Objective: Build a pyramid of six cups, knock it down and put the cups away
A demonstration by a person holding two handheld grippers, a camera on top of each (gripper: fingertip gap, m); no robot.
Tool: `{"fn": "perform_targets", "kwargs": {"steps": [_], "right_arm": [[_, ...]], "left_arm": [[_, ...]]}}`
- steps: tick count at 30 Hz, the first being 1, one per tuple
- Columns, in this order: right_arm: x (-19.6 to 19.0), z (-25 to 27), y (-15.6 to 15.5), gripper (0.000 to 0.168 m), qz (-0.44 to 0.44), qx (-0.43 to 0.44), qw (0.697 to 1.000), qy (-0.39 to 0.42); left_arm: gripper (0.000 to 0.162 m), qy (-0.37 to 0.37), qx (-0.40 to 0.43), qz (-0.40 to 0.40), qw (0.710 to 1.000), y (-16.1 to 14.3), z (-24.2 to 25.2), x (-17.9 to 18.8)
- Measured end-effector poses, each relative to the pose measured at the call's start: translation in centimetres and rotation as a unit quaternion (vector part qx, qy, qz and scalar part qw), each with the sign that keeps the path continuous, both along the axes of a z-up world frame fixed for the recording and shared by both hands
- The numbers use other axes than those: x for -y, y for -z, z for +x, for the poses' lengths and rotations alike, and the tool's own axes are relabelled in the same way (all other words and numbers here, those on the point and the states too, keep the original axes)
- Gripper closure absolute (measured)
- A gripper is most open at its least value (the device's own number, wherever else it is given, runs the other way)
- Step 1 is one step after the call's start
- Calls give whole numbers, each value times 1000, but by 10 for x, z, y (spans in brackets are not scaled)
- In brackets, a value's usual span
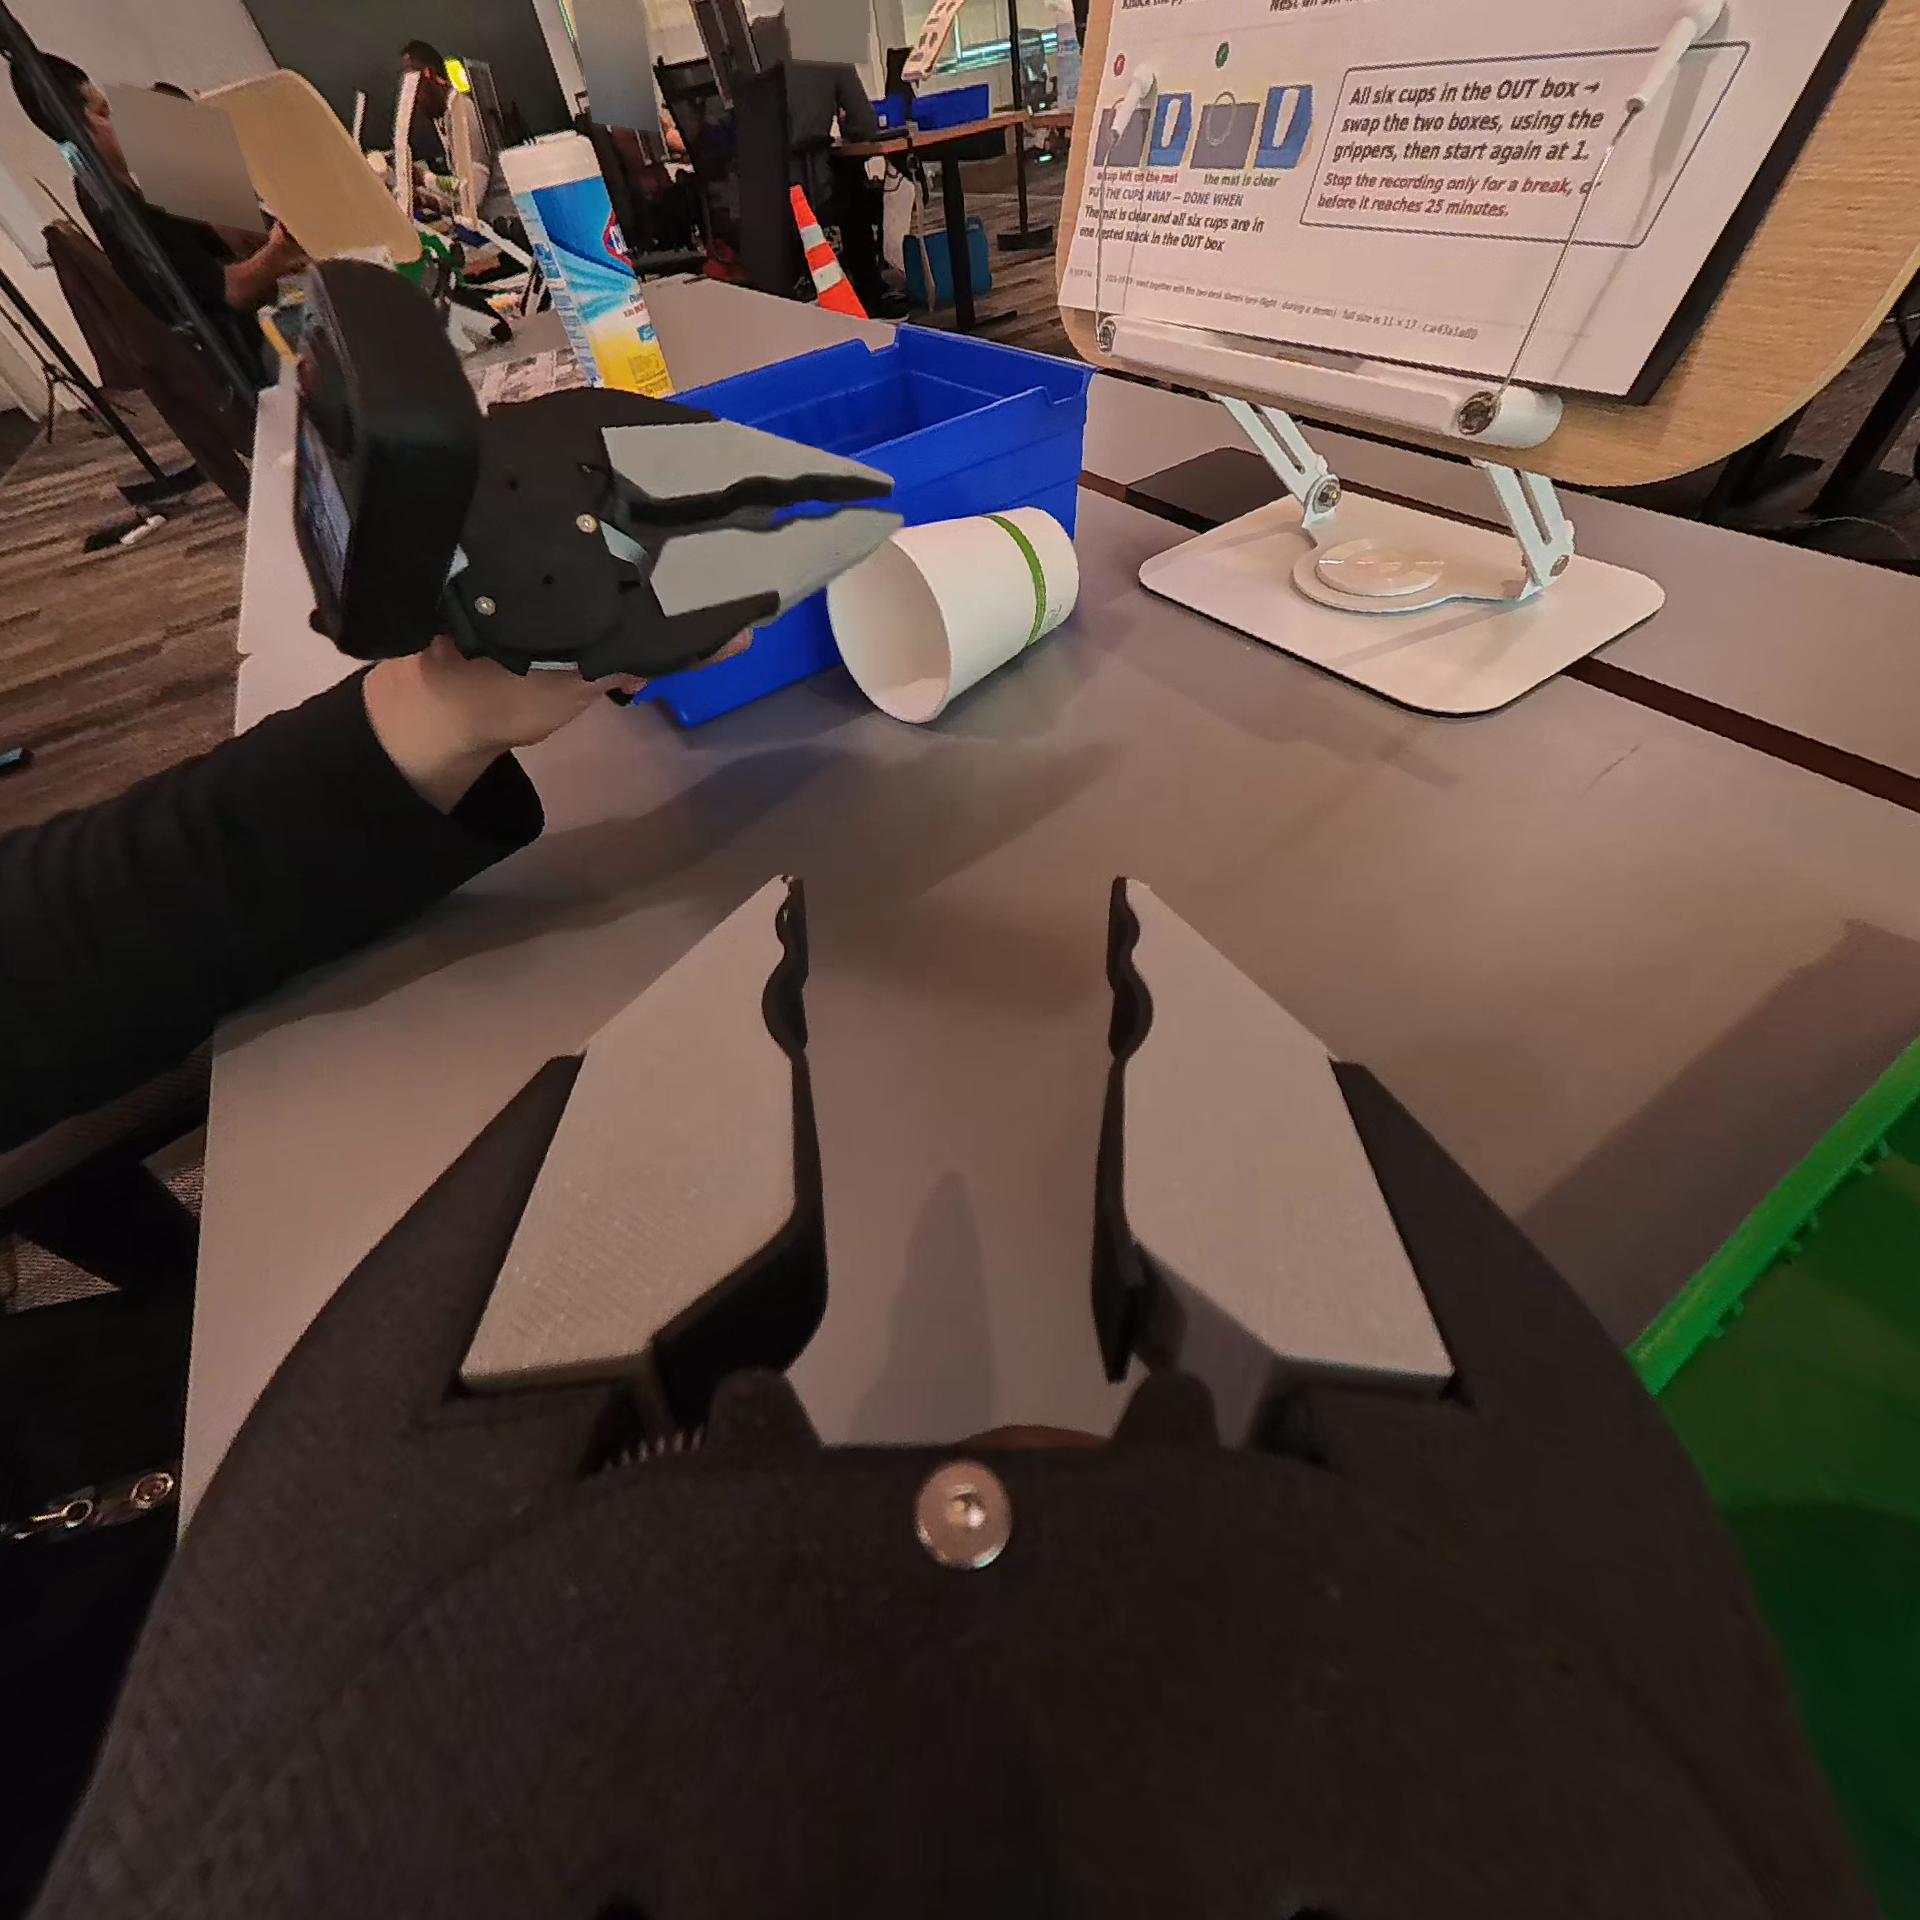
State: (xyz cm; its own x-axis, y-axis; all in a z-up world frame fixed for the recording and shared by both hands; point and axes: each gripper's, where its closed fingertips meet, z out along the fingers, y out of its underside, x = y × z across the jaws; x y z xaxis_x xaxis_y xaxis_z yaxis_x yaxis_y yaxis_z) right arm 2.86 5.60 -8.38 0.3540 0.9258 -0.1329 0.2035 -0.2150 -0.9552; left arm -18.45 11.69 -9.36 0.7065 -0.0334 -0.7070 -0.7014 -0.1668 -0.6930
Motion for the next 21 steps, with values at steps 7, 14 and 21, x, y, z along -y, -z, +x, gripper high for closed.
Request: {"fn": "perform_targets", "kwargs": {"steps": [7, 14, 21], "right_arm": [[0, 0, 0, 113, 0, -1, 1000, 0], [0, 0, 0, 113, 0, 0, 1000, -1], [0, -1, 1, 112, -1, 2, 1000, -1]], "left_arm": [[131, -12, 7, -49, 999, 26, -7, -7], [124, -33, -3, -52, 998, 36, -16, -16], [126, -56, -43, -19, 997, 29, -24, -24]]}}
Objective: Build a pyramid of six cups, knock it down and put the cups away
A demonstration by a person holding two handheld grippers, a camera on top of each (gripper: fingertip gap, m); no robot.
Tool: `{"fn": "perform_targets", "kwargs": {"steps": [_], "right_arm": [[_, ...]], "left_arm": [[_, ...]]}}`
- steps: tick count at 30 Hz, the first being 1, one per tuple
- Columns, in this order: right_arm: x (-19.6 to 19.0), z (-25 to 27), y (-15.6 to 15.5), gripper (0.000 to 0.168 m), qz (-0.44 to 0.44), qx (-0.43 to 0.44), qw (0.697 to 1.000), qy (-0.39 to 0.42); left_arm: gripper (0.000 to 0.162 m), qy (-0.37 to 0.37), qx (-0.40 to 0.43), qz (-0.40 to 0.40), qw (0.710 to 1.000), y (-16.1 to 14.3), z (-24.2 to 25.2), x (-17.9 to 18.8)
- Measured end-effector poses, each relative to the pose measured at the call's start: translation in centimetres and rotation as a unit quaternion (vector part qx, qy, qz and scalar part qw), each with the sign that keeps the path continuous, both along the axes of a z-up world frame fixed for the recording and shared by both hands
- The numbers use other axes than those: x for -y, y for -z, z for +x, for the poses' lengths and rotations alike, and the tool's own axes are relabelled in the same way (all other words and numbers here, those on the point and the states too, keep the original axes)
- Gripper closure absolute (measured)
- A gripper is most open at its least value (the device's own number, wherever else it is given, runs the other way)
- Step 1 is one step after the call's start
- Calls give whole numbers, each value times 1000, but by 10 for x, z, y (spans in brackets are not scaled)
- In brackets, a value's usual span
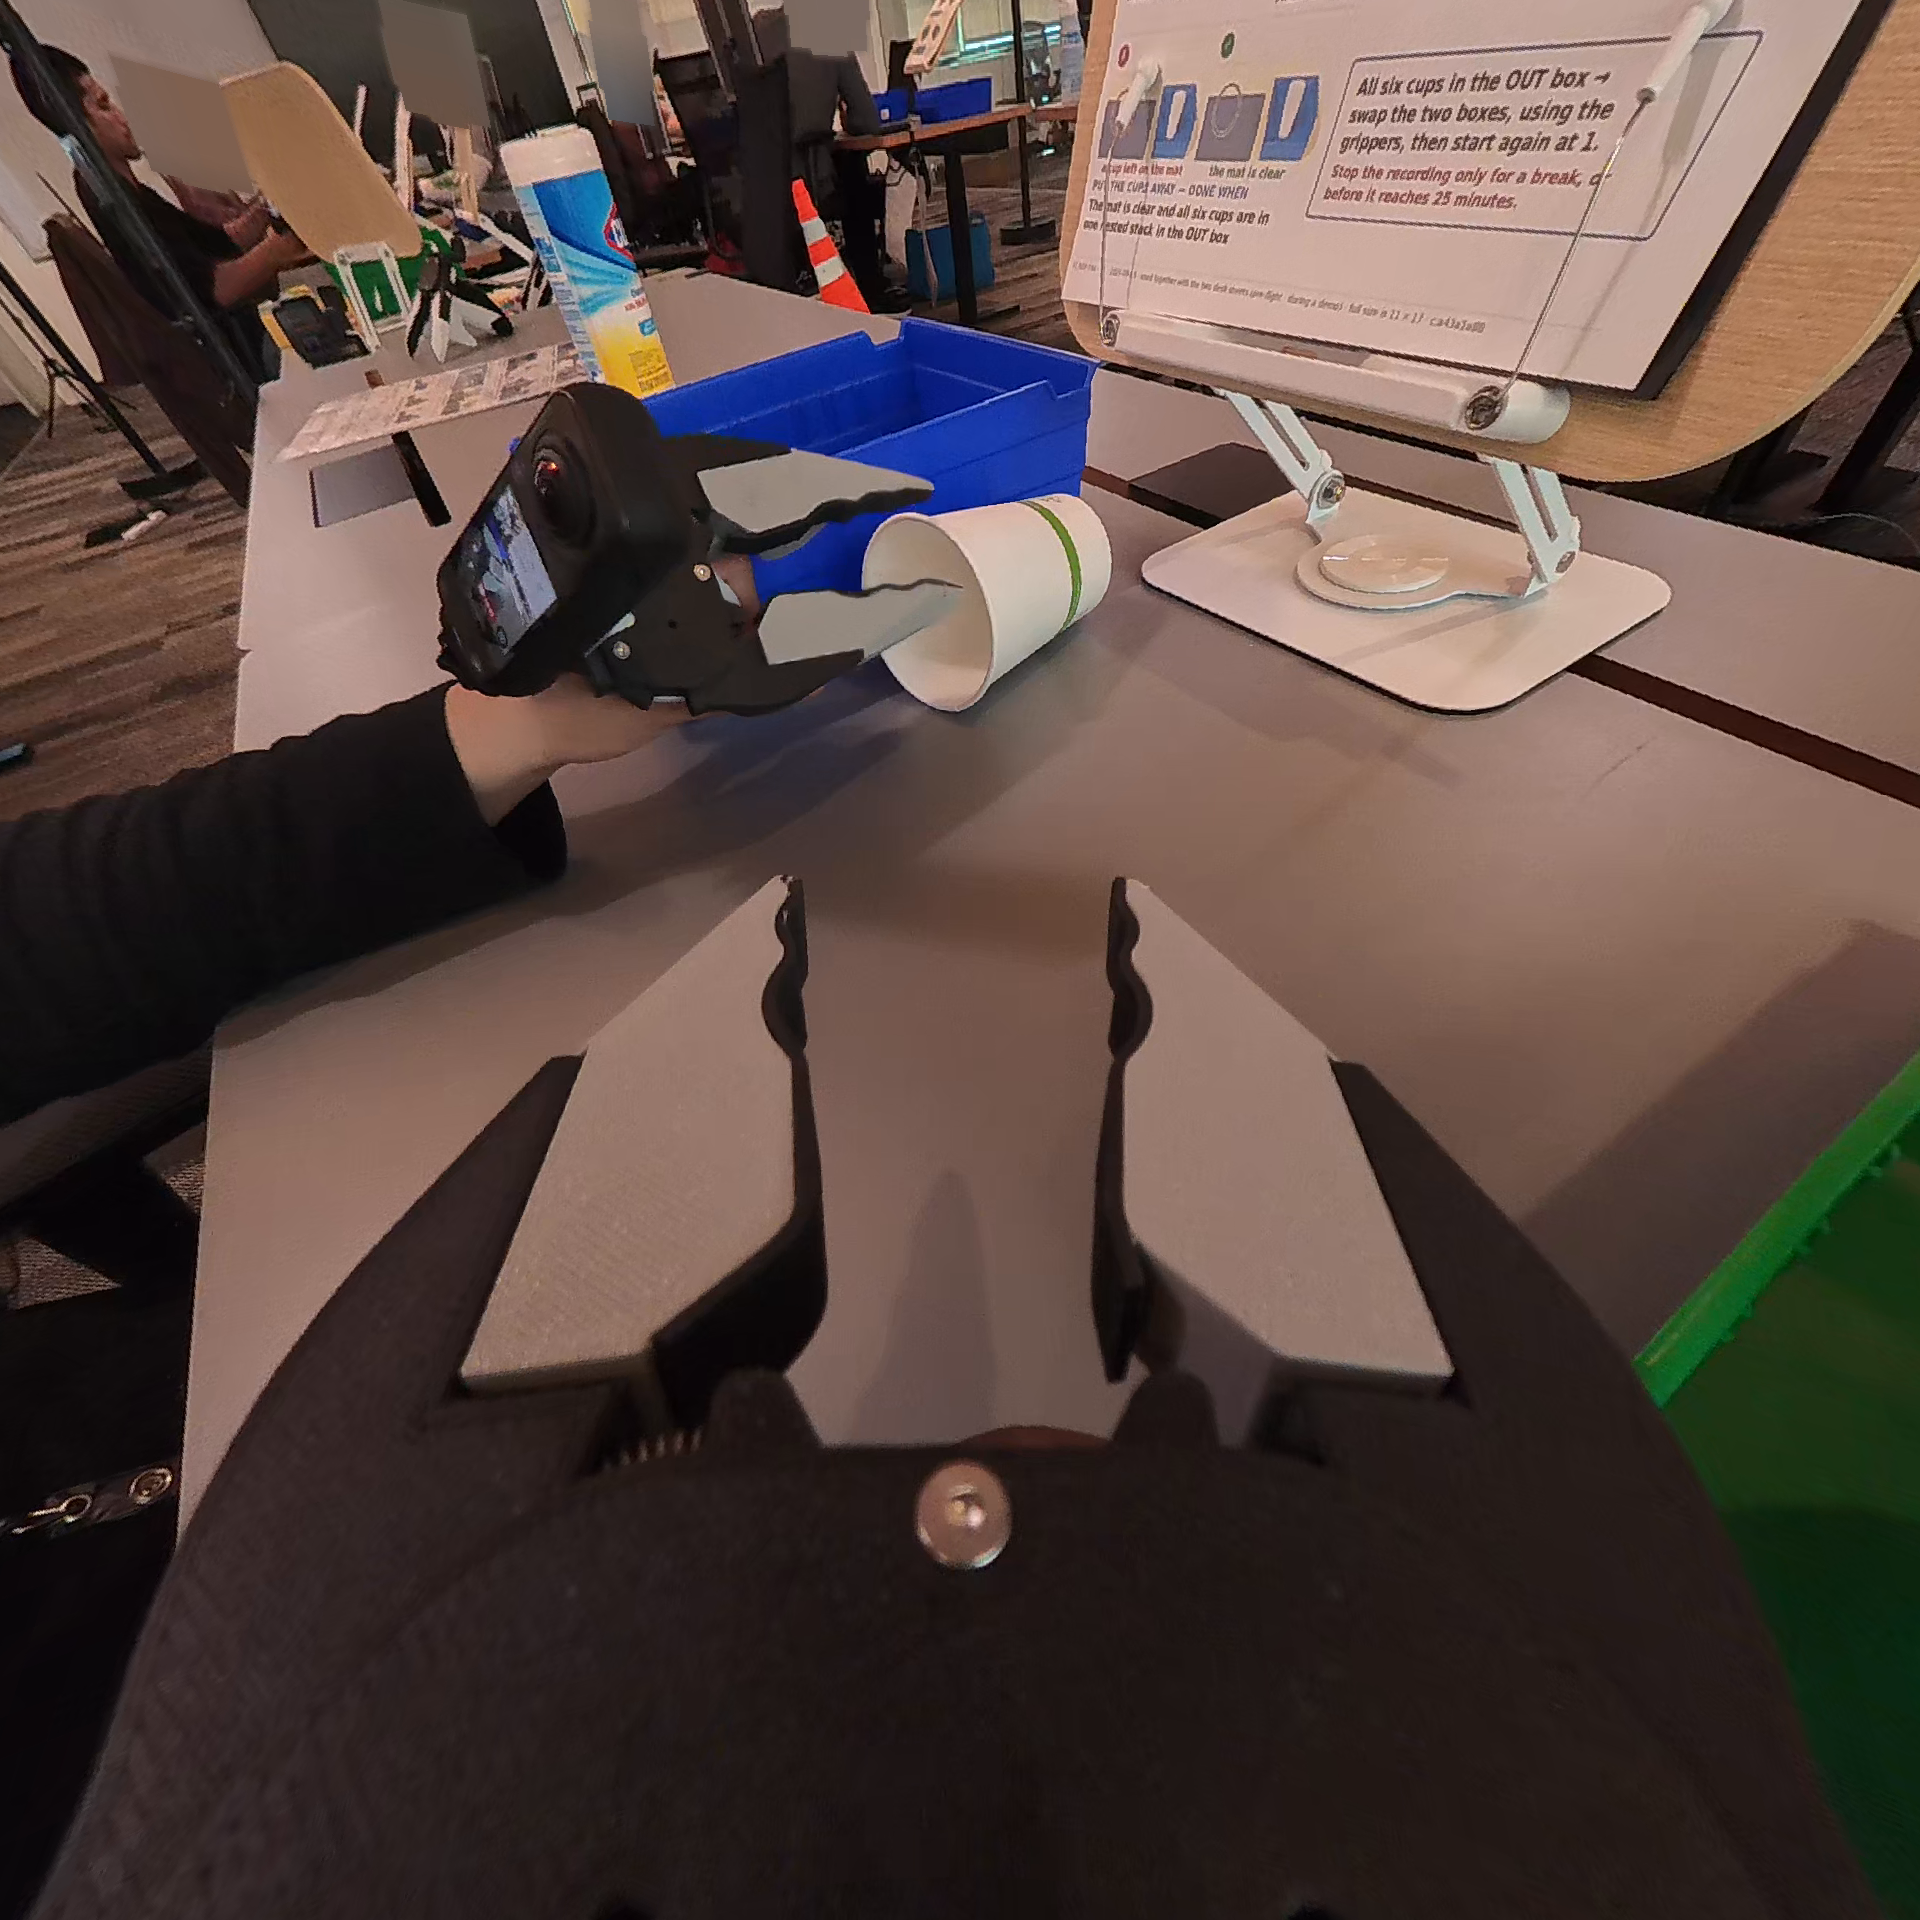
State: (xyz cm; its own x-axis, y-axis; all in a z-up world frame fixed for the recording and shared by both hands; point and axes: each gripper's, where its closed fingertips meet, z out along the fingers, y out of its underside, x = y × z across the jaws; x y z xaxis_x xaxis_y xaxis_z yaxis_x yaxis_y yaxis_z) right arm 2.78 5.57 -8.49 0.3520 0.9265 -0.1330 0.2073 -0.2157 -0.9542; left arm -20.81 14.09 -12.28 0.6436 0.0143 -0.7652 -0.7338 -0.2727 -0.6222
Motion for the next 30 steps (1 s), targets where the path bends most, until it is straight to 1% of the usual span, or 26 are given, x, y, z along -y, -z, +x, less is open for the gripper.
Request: {"fn": "perform_targets", "kwargs": {"steps": [3, 7, 9, 12, 16, 24, 30], "right_arm": [[0, 0, 0, 112, -1, 0, 1000, -1], [1, -1, 0, 113, -1, 1, 1000, -2], [1, -1, 0, 113, 0, 1, 1000, -2], [1, -1, 1, 112, -1, 1, 1000, -1], [0, -1, 1, 113, -1, 1, 1000, -1], [2, -2, 1, 113, -1, 3, 1000, -4], [2, -3, 2, 112, -1, 4, 1000, -6]], "left_arm": [[128, 2, 13, 12, 1000, -5, 1, -3], [126, -8, 10, -20, 1000, 7, -5, -6], [115, -18, 14, -23, 999, 12, -11, -9], [110, -26, 14, -25, 999, 14, -14, -11], [111, -27, 4, -27, 999, 14, -14, -14], [111, -39, -58, -12, 997, 7, -19, -18], [116, -59, -73, -18, 995, 15, -32, -21]]}}
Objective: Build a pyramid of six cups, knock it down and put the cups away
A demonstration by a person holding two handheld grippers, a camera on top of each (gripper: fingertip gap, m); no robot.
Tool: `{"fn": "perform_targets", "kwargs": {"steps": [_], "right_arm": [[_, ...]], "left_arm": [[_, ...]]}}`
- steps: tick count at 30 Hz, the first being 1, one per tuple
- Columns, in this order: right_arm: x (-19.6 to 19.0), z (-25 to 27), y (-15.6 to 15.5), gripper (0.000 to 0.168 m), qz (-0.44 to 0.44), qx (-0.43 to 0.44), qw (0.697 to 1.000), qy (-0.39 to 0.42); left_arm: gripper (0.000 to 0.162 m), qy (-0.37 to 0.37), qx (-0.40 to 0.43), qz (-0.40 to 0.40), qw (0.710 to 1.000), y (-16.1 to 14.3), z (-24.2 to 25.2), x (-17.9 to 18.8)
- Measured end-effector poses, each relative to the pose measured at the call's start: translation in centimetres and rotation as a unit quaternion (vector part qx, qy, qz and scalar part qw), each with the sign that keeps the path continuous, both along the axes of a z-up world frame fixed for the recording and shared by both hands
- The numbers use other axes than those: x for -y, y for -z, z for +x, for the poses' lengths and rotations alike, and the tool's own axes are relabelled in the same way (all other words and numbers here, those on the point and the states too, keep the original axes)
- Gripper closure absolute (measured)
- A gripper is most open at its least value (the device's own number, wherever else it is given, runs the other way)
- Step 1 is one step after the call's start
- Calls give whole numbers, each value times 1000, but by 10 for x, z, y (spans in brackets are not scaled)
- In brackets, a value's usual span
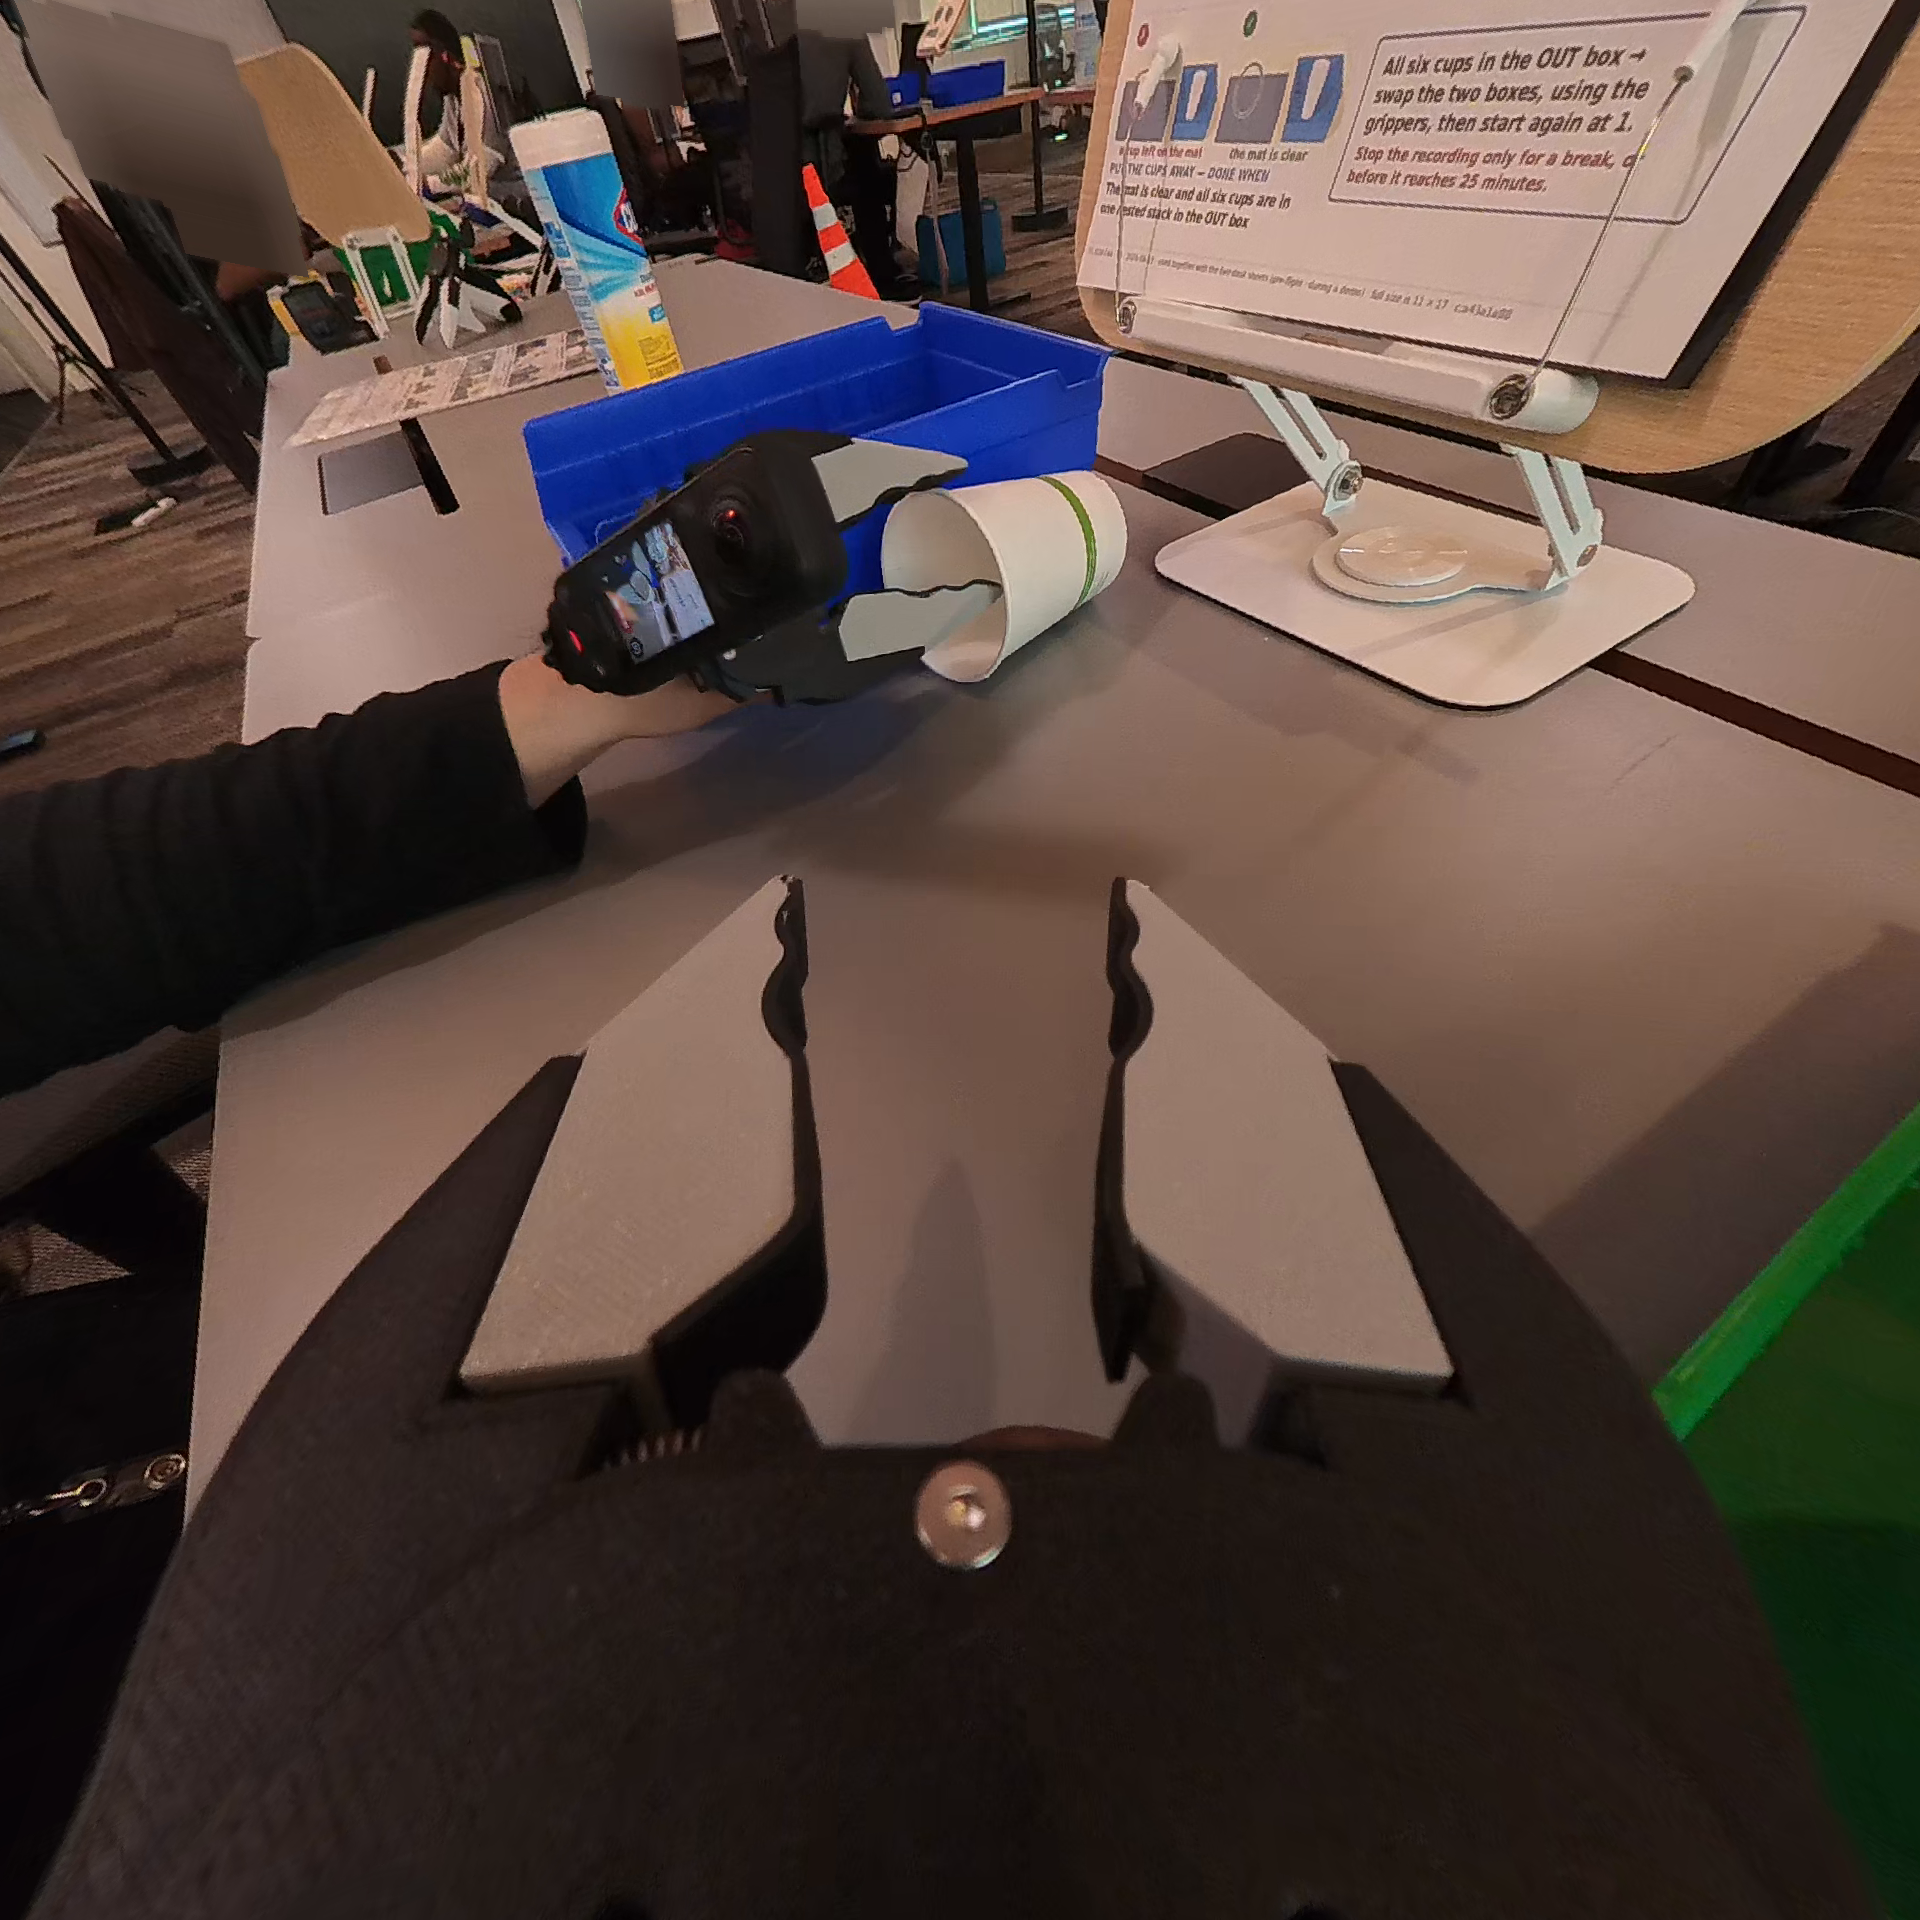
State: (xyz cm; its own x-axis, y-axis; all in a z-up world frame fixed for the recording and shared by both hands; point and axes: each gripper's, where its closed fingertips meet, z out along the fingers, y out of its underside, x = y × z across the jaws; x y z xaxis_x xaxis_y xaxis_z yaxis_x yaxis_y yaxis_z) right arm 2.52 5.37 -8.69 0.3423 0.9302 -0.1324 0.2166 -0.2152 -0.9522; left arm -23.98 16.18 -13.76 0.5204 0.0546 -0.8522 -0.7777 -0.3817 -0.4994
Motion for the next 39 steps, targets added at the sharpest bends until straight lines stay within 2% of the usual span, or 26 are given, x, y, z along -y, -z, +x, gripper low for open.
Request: {"fn": "perform_targets", "kwargs": {"steps": [1, 3, 8, 13, 19, 21, 24, 26, 31, 34, 39], "right_arm": [[0, 0, 0, 113, 1, 0, 1000, 0], [0, 0, 0, 112, 0, -1, 1000, 0], [-1, 1, 0, 112, 0, -1, 1000, 1], [-1, 1, 0, 113, 0, -1, 1000, 1], [0, 1, -1, 113, 1, -3, 1000, 0], [-1, 1, -2, 113, 0, -5, 1000, 0], [2, 1, -4, 112, 2, -11, 1000, -7], [8, -2, -11, 111, 15, -22, 999, -21], [12, -5, -11, 111, 39, -12, 999, -30], [14, -6, -10, 109, 34, -12, 999, -37], [22, -12, 2, 111, 26, 16, 998, -59]], "left_arm": [[122, -7, -3, 7, 1000, -2, -3, 0], [150, -15, -7, 32, 999, -11, -7, 1], [161, 13, 35, 46, 998, -25, 1, 5], [161, 44, 70, 65, 995, -33, 14, 9], [162, 177, 178, 85, 964, -48, 57, 23], [162, 252, 232, 78, 936, -56, 81, 35], [162, 374, 301, 45, 876, -65, 123, 63], [162, 424, 323, 31, 846, -71, 142, 80], [162, 550, 386, -21, 740, -90, 183, 130], [162, 576, 392, -29, 717, -96, 189, 144], [162, 578, 402, -33, 709, -97, 190, 148]]}}
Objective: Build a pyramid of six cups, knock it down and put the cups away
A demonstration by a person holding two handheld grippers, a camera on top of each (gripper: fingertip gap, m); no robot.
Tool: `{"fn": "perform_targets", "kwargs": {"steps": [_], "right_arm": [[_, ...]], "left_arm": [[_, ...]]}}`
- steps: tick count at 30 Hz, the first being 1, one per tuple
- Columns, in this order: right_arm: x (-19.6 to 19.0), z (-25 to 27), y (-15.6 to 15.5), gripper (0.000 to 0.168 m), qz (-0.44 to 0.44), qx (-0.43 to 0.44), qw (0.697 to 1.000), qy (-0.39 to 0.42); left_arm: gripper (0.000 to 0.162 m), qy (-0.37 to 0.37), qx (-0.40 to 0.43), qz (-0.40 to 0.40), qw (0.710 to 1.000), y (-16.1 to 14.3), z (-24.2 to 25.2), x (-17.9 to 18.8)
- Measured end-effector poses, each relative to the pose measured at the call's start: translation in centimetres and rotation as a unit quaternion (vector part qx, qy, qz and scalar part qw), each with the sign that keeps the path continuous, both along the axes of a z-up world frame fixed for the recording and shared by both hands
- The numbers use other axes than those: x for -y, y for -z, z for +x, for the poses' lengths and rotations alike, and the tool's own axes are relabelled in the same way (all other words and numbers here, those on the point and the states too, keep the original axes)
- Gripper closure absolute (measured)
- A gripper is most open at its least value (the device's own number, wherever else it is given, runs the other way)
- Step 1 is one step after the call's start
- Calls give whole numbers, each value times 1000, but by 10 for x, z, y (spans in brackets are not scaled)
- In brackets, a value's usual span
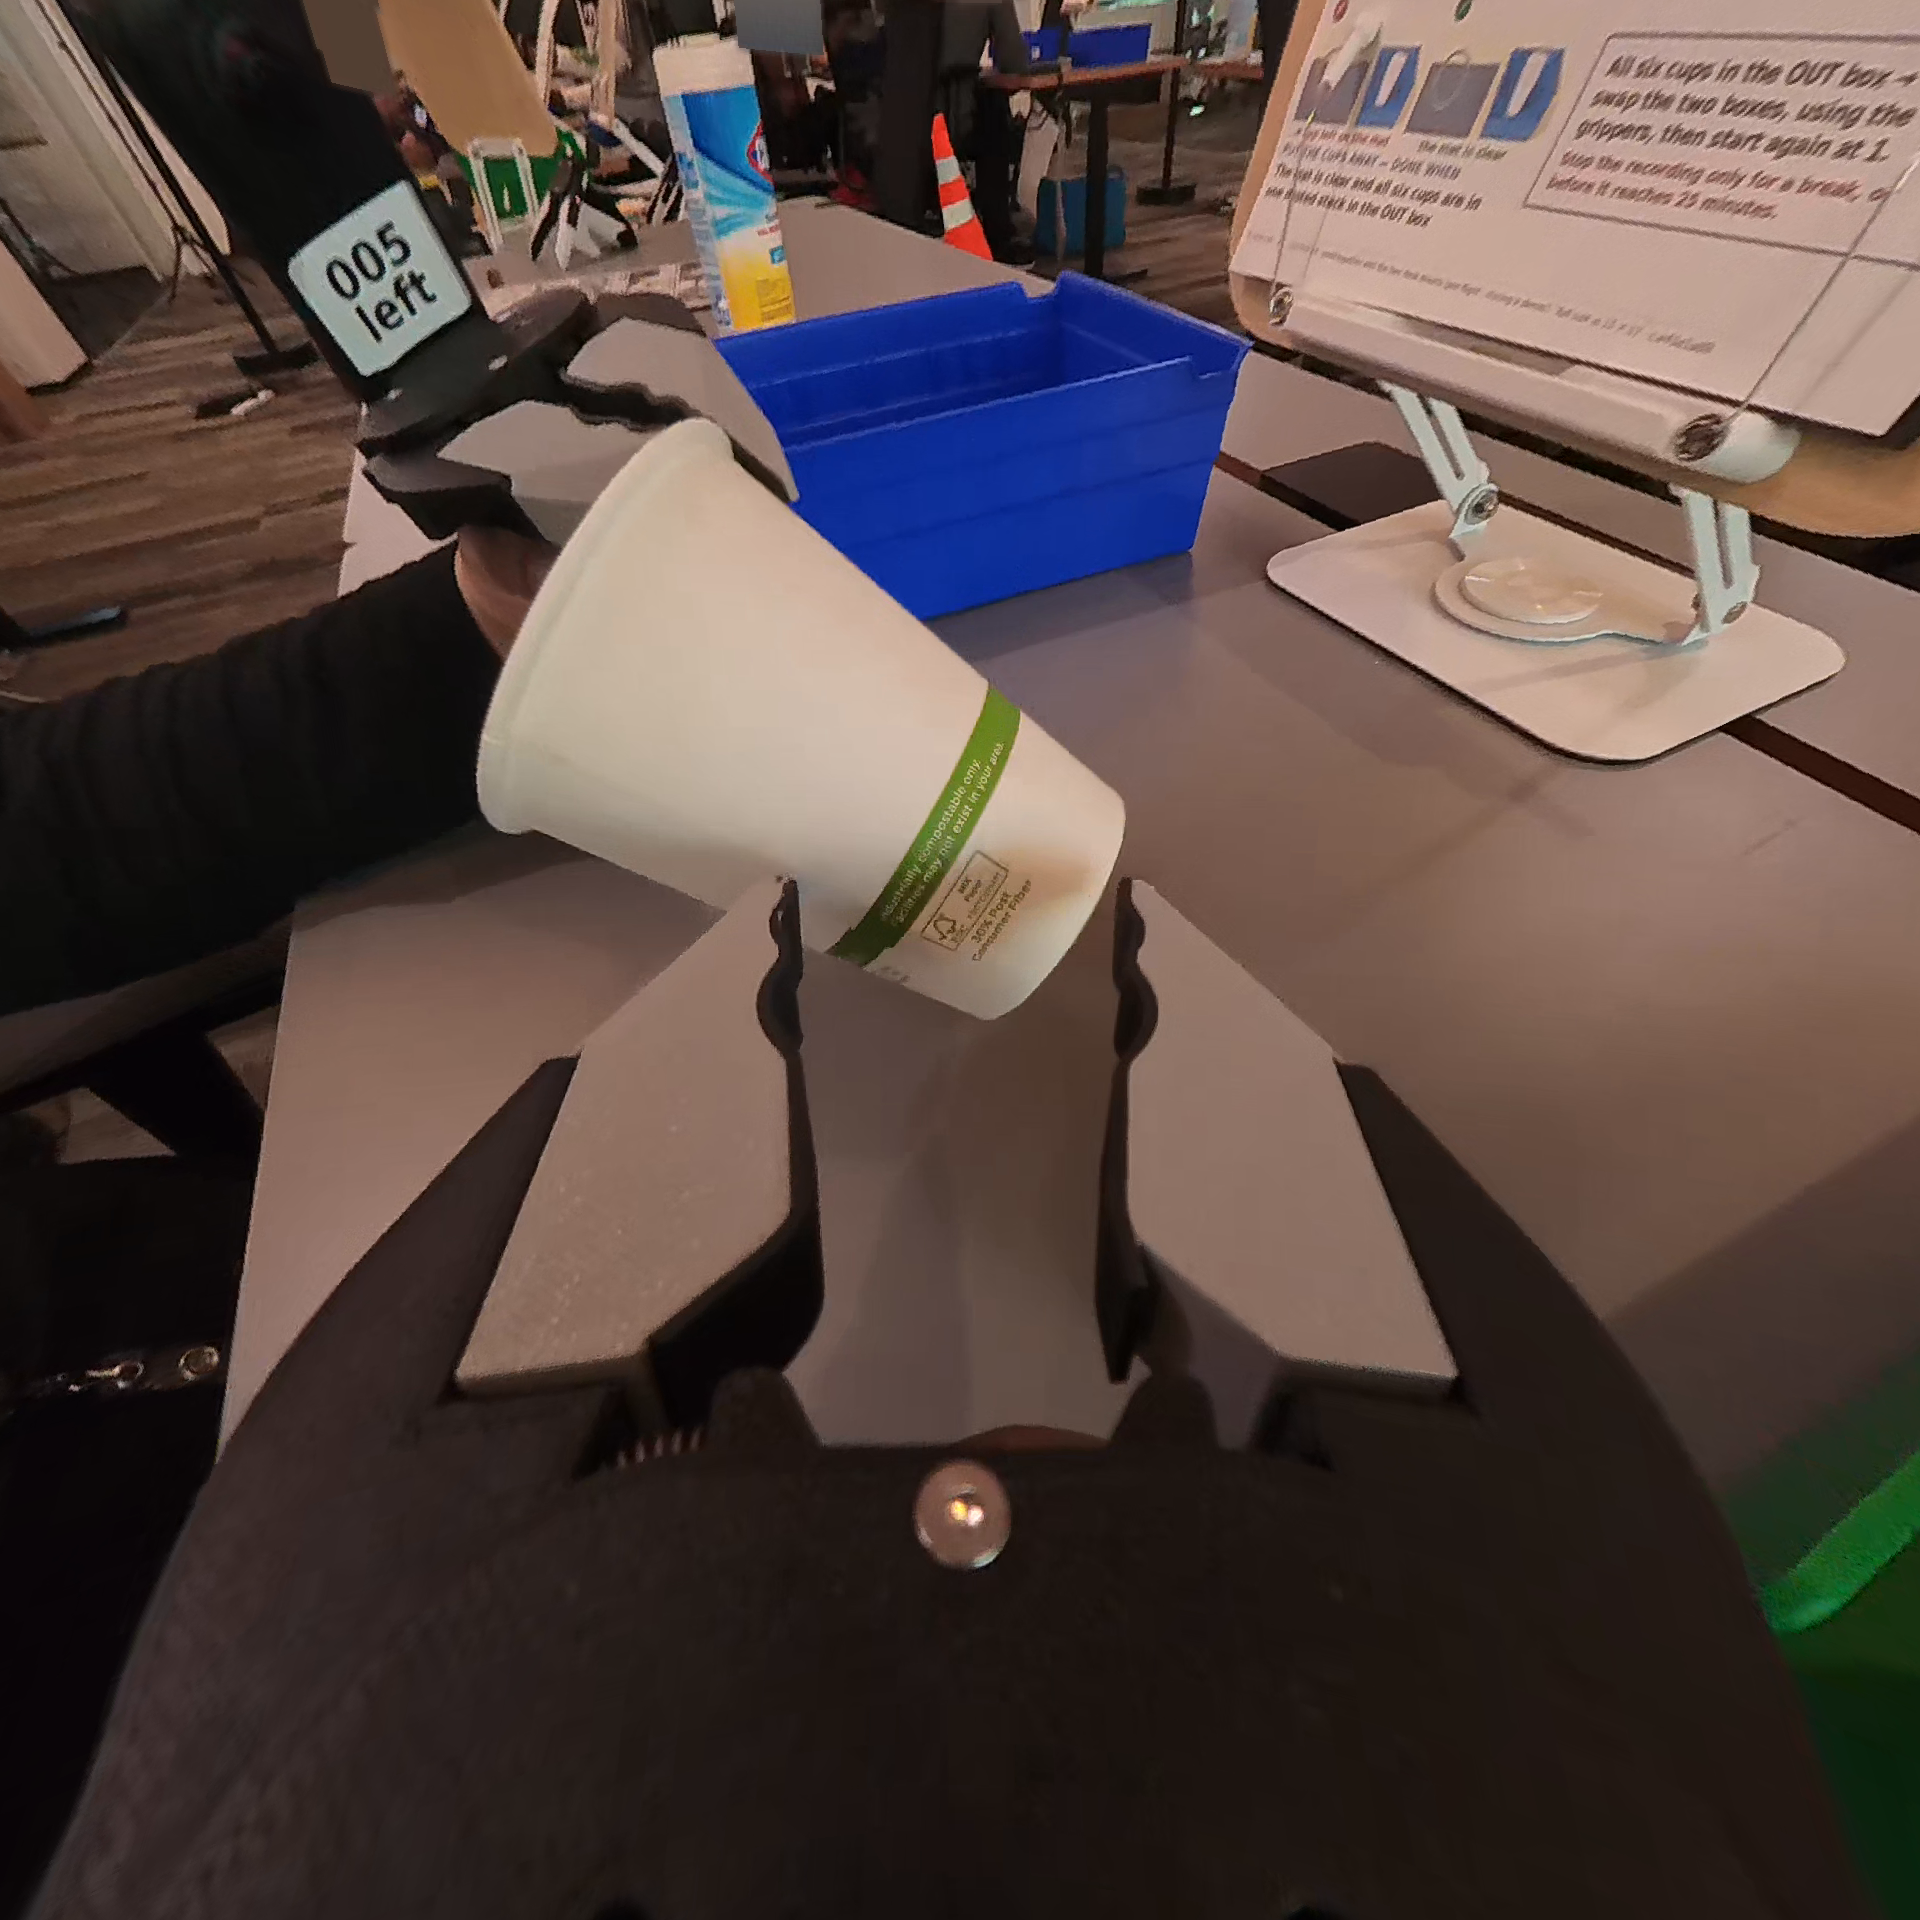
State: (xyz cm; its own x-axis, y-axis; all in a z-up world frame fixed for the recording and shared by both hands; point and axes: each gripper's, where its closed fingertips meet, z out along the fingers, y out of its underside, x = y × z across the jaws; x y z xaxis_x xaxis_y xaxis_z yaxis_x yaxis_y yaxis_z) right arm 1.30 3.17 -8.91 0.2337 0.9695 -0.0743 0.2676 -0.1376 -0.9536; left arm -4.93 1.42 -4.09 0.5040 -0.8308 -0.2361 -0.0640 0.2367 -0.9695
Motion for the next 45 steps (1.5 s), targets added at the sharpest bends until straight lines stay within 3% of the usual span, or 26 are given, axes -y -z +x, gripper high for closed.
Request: {"fn": "perform_targets", "kwargs": {"steps": [5, 13, 18, 22, 26, 29, 32, 37, 41, 45], "right_arm": [[4, -3, 12, 114, 28, 41, 999, -6], [17, -7, 4, 117, 33, 22, 998, -42], [23, -12, 17, 102, 55, 59, 995, -52], [29, -17, 34, 80, 92, 111, 988, -62], [30, -20, 43, 82, 134, 150, 978, -59], [29, -20, 36, 86, 136, 134, 980, -53], [30, -18, 35, 102, 111, 126, 984, -60], [30, -15, 41, 108, 93, 137, 984, -63], [48, -17, 57, 126, 75, 170, 976, -114], [49, -20, 58, 118, 100, 178, 973, -109]], "left_arm": [[161, 41, 11, -25, 999, 3, 4, 9], [161, 64, 42, -45, 996, -2, 3, 12], [160, 74, 30, -41, 996, 0, 9, 17], [160, 72, 17, -41, 996, 5, 15, 18], [159, 85, 21, -46, 995, 4, 18, 22], [159, 88, 37, -46, 994, -2, 17, 24], [158, 78, 44, -42, 995, -6, 16, 22], [157, 52, 36, -43, 997, -2, 17, 14], [162, 28, 30, -41, 998, 1, 16, 8], [162, 10, 7, -45, 999, 10, 18, 1]]}}
